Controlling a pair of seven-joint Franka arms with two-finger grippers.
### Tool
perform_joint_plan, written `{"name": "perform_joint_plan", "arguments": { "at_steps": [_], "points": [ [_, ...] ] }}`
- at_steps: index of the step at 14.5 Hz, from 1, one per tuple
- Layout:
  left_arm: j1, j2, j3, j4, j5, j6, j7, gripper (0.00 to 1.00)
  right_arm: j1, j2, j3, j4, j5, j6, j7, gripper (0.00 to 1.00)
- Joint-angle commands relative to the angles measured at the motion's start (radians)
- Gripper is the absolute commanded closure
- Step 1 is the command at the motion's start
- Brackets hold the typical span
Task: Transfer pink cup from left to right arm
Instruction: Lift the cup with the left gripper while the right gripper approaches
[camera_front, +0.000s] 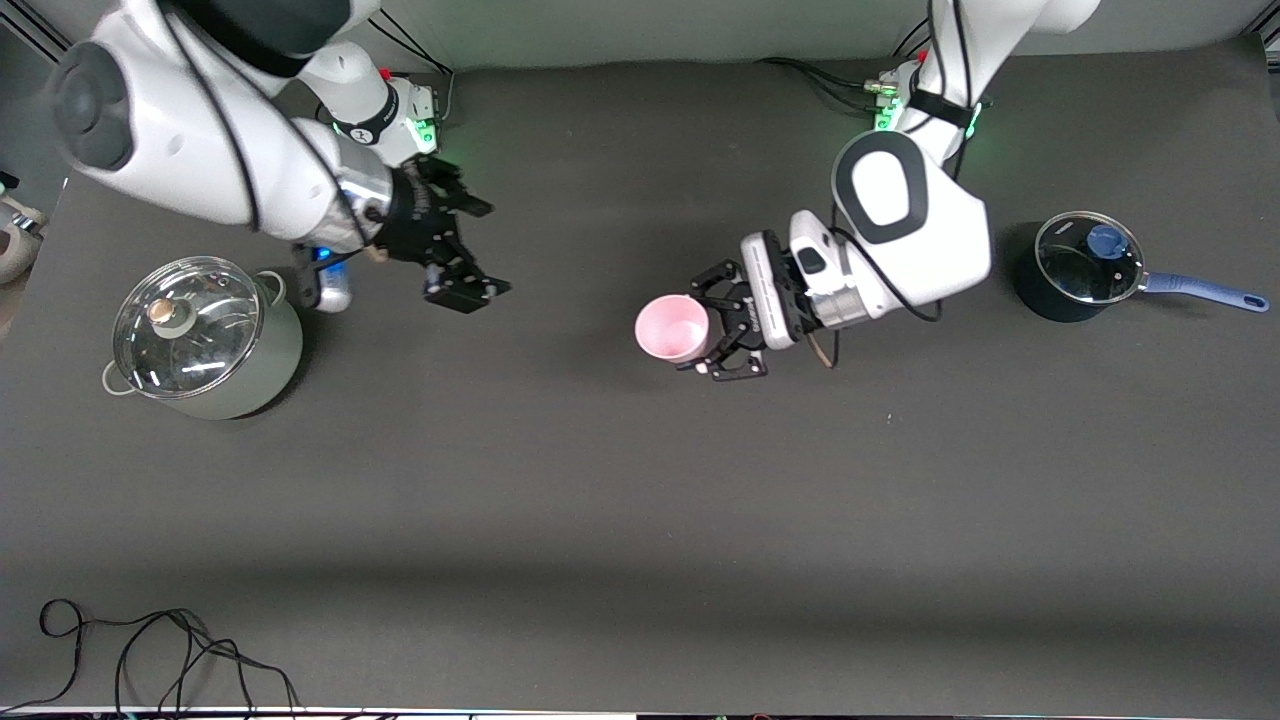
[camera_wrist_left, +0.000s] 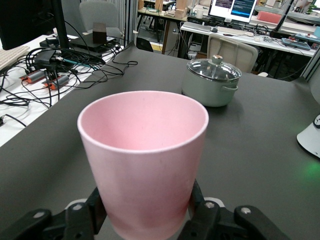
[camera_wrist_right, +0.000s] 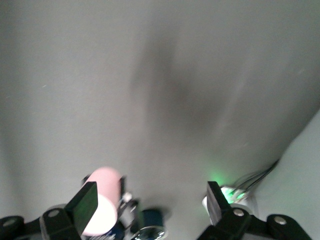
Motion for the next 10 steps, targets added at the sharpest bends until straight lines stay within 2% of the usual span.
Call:
{"name": "perform_joint_plan", "arguments": {
  "at_steps": [1,5,10],
  "points": [
    [-0.026,-0.033,0.015,-0.025,-0.045,0.016,-0.016,0.66,0.064,0.042,-0.012,0.043,0.026,0.071,0.092,0.03],
    [-0.026,-0.043,0.001,-0.019,-0.055,0.018,-0.052,0.65,0.13,0.091,-0.012,0.04,0.037,0.141,0.121,0.03],
    [-0.026,-0.047,0.0,-0.019,-0.055,0.019,-0.056,0.65,0.153,0.137,-0.01,0.043,0.037,0.16,0.104,0.03]
  ]
}}
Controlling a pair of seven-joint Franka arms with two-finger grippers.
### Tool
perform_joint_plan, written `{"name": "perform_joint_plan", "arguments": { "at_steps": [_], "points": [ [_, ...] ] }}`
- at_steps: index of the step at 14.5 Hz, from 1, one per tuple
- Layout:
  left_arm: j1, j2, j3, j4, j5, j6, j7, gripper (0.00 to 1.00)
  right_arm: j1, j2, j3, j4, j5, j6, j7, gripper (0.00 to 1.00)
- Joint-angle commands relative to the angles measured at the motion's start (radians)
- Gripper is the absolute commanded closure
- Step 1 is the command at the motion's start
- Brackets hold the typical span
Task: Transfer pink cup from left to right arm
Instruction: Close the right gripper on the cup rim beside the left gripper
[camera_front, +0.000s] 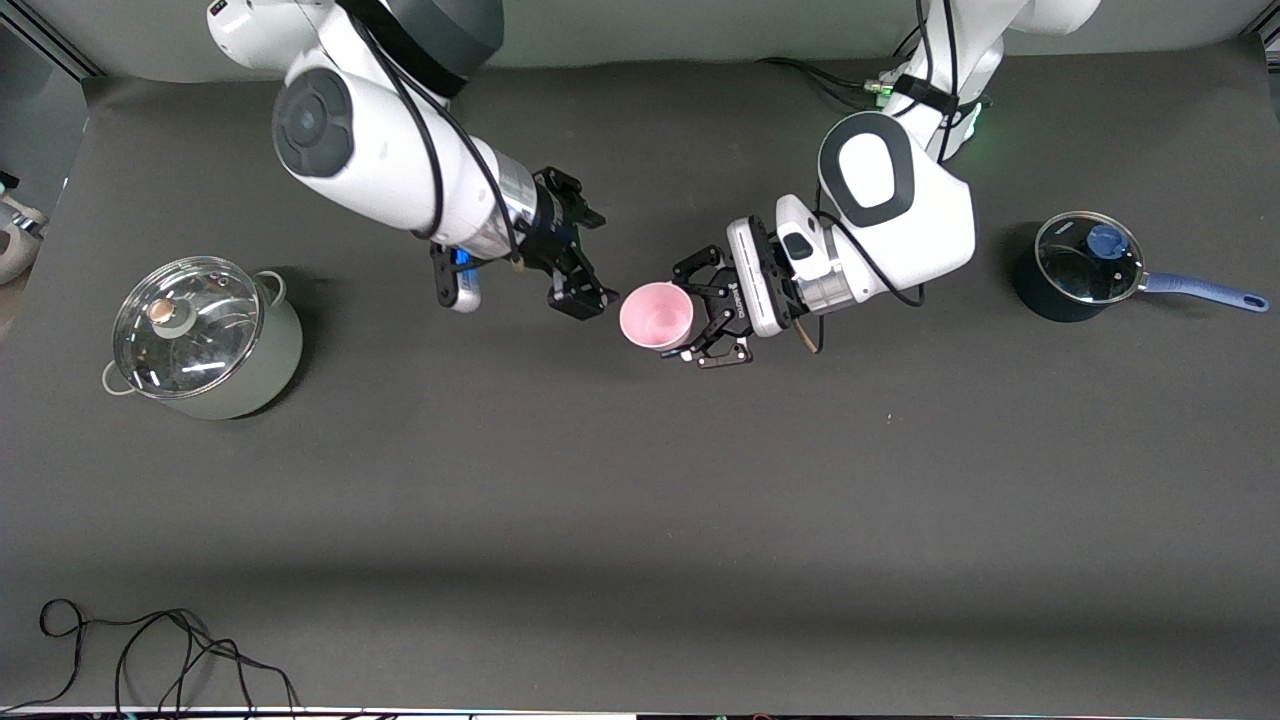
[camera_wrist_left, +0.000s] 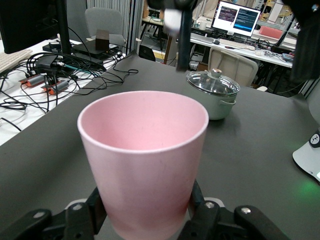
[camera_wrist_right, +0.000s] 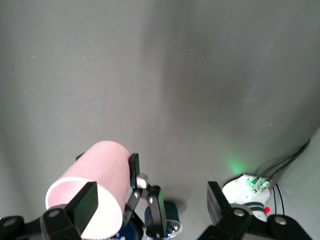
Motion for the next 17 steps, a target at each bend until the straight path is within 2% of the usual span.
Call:
{"name": "perform_joint_plan", "arguments": {
  "at_steps": [1,7,12,13,14,15,17],
  "points": [
    [-0.013,-0.027,0.004,-0.018,-0.019,0.013,-0.013,0.65,0.034,0.033,-0.011,0.037,0.019,0.002,0.007,0.03],
    [-0.013,-0.025,-0.008,-0.018,-0.019,0.034,-0.014,0.65,0.048,0.057,-0.011,0.043,0.012,0.071,0.009,0.03],
    [-0.013,-0.022,-0.025,-0.018,-0.021,0.076,-0.017,0.65,0.059,0.062,-0.011,0.046,0.0,0.071,-0.069,0.02],
    [-0.012,-0.022,-0.028,-0.017,-0.021,0.076,-0.017,0.65,0.059,0.065,-0.012,0.044,-0.002,0.071,-0.069,0.16],
    [-0.013,-0.021,-0.028,-0.017,-0.021,0.076,-0.017,0.64,0.059,0.065,-0.012,0.044,-0.005,0.071,-0.069,0.44],
    [-0.013,-0.021,-0.028,-0.017,-0.021,0.076,-0.017,0.63,0.057,0.065,-0.011,0.046,-0.005,0.071,-0.068,0.68],
    [-0.012,-0.021,-0.028,-0.017,-0.021,0.076,-0.017,0.63,0.057,0.063,-0.011,0.047,-0.004,0.071,-0.066,1.0]
  ]
}}
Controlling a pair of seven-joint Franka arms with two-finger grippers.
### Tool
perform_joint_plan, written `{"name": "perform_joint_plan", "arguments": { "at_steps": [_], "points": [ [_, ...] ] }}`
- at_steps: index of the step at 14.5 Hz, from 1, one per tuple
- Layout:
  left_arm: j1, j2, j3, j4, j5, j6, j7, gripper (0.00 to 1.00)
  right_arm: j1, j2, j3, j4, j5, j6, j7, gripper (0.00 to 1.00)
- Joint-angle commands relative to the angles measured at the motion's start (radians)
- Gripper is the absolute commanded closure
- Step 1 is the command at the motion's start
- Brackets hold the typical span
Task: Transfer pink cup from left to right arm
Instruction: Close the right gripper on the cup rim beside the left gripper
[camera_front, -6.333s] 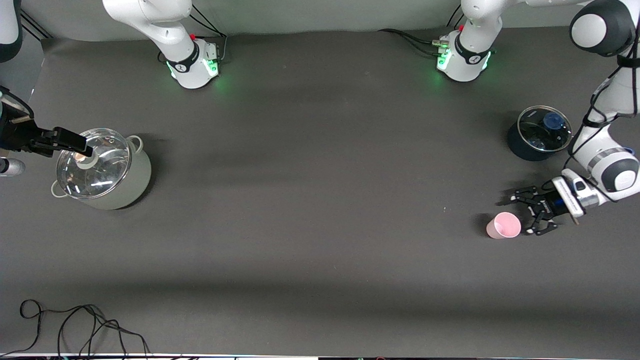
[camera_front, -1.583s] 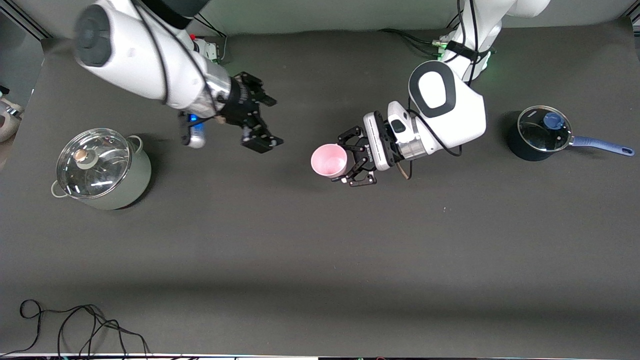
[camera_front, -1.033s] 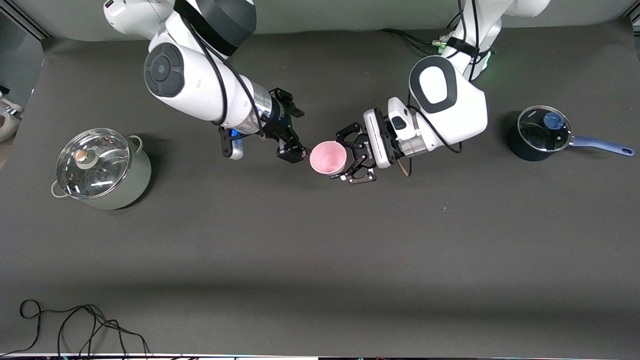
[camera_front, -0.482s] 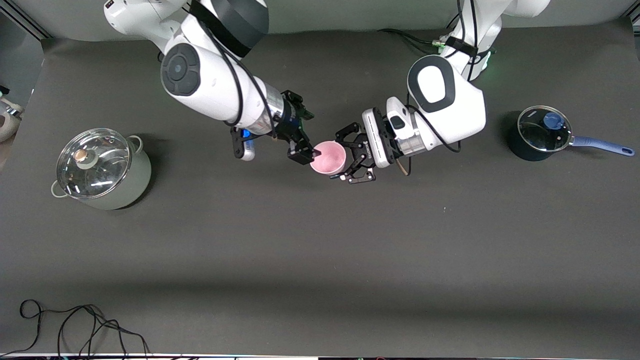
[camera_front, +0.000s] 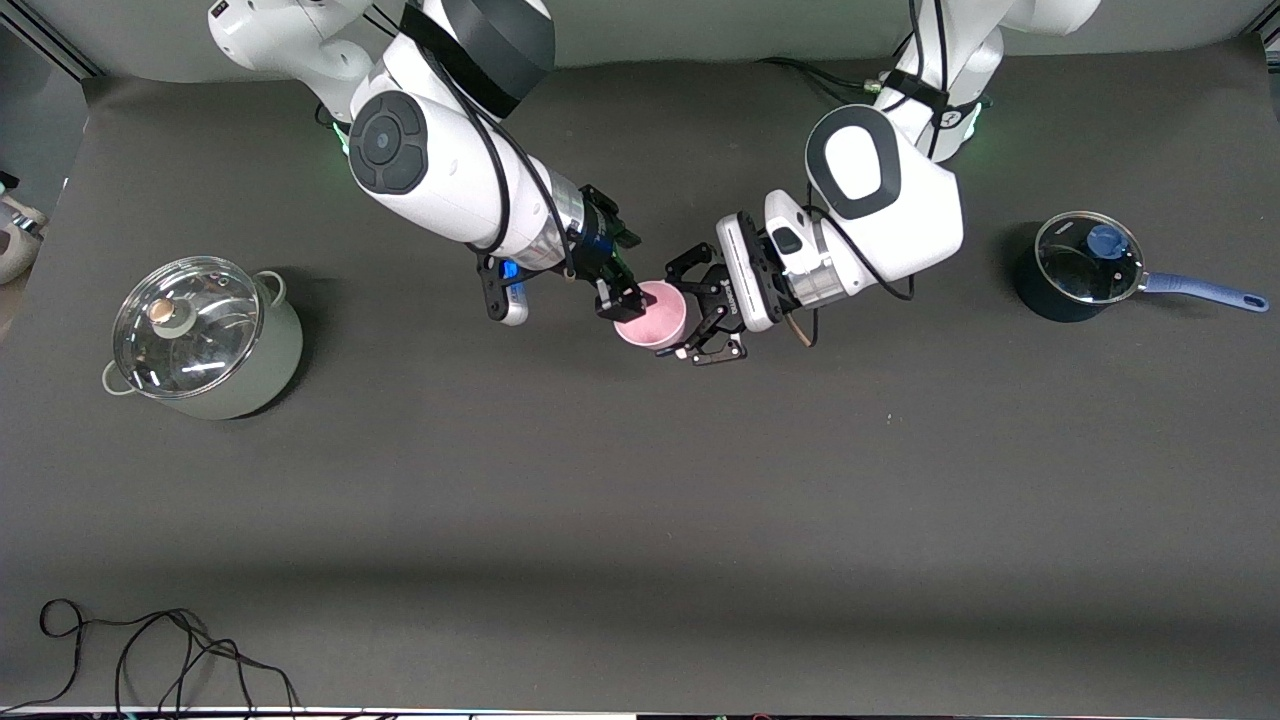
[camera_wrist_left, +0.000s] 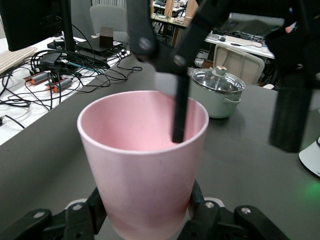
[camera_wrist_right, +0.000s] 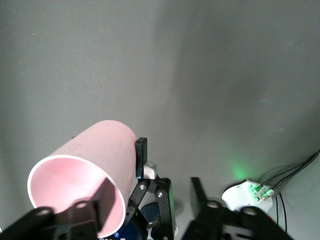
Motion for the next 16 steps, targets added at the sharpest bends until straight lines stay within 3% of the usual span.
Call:
{"name": "perform_joint_plan", "arguments": {
  "at_steps": [1,4,8,10,11,12,13,16],
  "points": [
    [-0.01,-0.021,0.001,-0.013,-0.018,0.018,-0.011,0.63,0.008,0.017,-0.009,0.034,-0.003,0.0,-0.012,1.0],
    [-0.01,-0.019,0.001,-0.012,-0.018,0.018,-0.011,0.54,0.006,0.013,-0.01,0.035,-0.004,0.0,-0.019,1.0],
    [-0.008,-0.017,0.001,-0.012,-0.018,0.018,-0.011,0.53,-0.003,0.011,-0.018,0.046,-0.004,-0.003,-0.036,1.0],
    [-0.007,-0.017,0.003,-0.01,-0.017,0.019,-0.015,0.38,-0.009,0.01,-0.02,0.046,-0.006,-0.008,-0.097,1.0],
    [-0.005,-0.017,0.003,-0.001,-0.017,0.018,-0.026,0.27,-0.017,0.007,-0.023,0.043,-0.004,-0.011,-0.133,1.0],
    [-0.007,-0.013,0.003,0.011,-0.011,0.019,-0.03,0.08,-0.029,0.001,-0.023,0.046,-0.006,-0.033,-0.156,1.0],
    [-0.008,-0.008,0.003,0.016,0.0,0.018,-0.028,0.02,-0.037,-0.007,-0.023,0.051,-0.009,-0.056,-0.185,1.0],
    [-0.001,-0.004,0.006,0.016,0.008,0.016,-0.017,0.02,-0.053,-0.041,-0.047,0.049,-0.016,-0.102,-0.286,1.0]
  ]
}}
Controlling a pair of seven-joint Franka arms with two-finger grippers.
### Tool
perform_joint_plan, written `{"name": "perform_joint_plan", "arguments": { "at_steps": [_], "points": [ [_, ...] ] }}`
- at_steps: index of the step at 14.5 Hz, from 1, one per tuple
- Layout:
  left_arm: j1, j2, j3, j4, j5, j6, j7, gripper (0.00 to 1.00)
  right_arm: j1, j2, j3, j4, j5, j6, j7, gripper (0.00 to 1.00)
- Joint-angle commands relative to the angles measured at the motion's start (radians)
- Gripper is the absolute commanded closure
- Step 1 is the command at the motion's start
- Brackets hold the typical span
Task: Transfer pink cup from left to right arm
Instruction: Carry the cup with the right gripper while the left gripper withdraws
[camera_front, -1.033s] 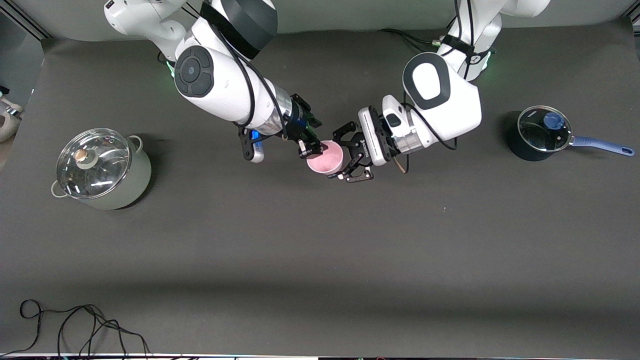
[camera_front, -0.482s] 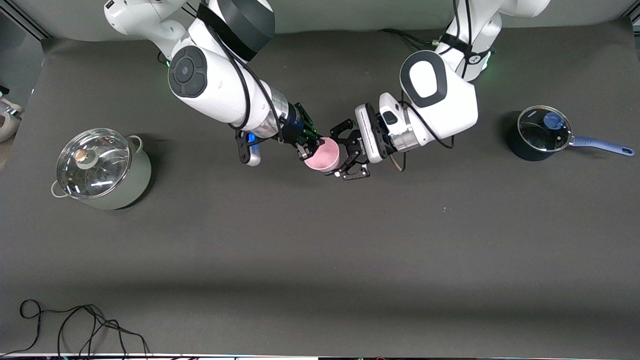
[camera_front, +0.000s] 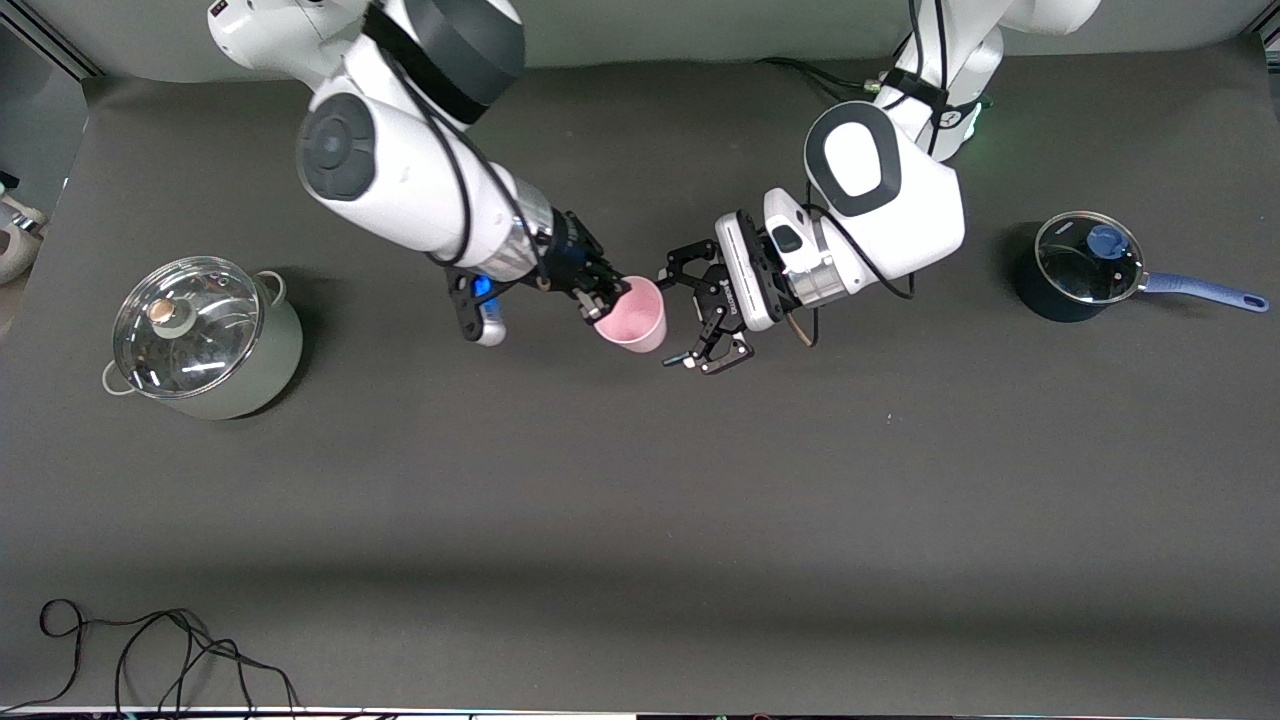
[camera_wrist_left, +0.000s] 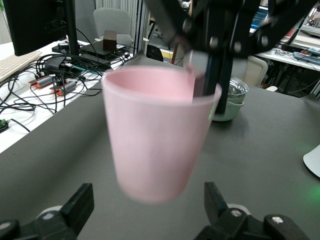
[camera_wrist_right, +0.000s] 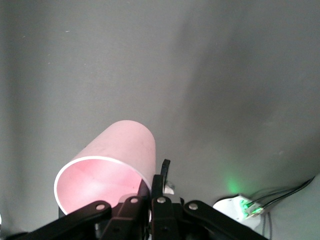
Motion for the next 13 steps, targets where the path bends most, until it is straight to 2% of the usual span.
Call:
{"name": "perform_joint_plan", "arguments": {
  "at_steps": [1,3,5,8,10,13],
  "points": [
    [0.003,0.004,0.007,0.003,0.013,0.002,-0.01,0.01,-0.017,-0.033,-0.032,0.013,-0.029,-0.093,-0.135,1.0],
    [0.032,0.033,0.01,-0.001,0.045,-0.001,-0.012,0.01,-0.017,-0.058,-0.064,0.001,-0.087,-0.199,-0.368,1.0],
    [0.092,0.072,0.008,-0.004,0.048,-0.024,-0.018,0.01,-0.015,-0.058,-0.128,-0.004,-0.127,-0.306,-0.554,1.0],
    [0.213,0.104,0.01,-0.003,0.077,-0.189,-0.053,0.01,-0.012,-0.064,-0.211,-0.044,-0.239,-0.371,-0.868,1.0],
    [0.299,0.115,0.01,0.02,0.244,-0.342,-0.197,0.01,-0.012,-0.078,-0.248,-0.114,-0.325,-0.368,-1.068,1.0],
    [0.414,0.122,0.01,0.077,0.404,-0.559,-0.404,0.01,-0.012,-0.083,-0.346,-0.246,-0.348,-0.281,-1.264,1.0]
  ]
}}
